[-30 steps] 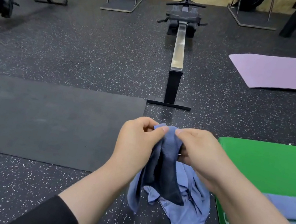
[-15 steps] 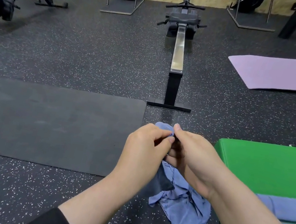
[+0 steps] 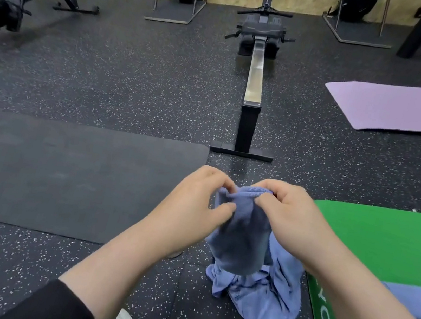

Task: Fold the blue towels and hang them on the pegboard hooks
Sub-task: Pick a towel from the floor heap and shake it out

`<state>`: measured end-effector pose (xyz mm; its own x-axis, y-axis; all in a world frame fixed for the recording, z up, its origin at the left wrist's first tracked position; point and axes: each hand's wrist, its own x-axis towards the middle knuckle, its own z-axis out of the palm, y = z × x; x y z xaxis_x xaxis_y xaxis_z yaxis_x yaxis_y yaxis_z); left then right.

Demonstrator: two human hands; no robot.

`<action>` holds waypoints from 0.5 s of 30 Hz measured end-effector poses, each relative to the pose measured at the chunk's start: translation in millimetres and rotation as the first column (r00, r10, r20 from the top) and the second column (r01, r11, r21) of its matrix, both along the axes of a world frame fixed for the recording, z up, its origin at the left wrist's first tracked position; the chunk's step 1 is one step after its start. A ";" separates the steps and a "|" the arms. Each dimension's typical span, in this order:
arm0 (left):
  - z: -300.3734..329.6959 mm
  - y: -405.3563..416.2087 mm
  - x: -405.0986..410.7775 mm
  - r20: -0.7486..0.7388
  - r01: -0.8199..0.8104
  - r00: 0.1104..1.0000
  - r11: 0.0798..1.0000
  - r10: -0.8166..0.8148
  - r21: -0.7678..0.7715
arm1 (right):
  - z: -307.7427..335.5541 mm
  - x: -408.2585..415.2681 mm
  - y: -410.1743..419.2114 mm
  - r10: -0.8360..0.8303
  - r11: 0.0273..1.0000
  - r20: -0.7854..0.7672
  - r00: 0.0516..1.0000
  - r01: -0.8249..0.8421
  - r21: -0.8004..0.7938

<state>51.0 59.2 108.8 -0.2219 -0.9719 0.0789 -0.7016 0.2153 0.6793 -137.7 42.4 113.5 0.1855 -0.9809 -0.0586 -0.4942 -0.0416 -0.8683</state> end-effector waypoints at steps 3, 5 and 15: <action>-3.1 -1.7 5.5 0.041 0.055 0.997 0.996 -0.058 0.074 | 5.2 -4.1 1.6 0.049 0.999 -0.028 0.998 -0.050 -0.014; -7.3 -2.3 8.4 0.081 0.094 0.991 0.986 -0.105 0.138 | 9.0 -8.7 3.0 0.069 0.997 -0.023 0.997 -0.070 -0.023; -10.6 -3.7 19.7 0.328 -0.046 0.945 0.993 0.008 0.107 | -0.3 -44.4 -4.5 0.056 0.995 -0.200 0.978 -0.072 -0.076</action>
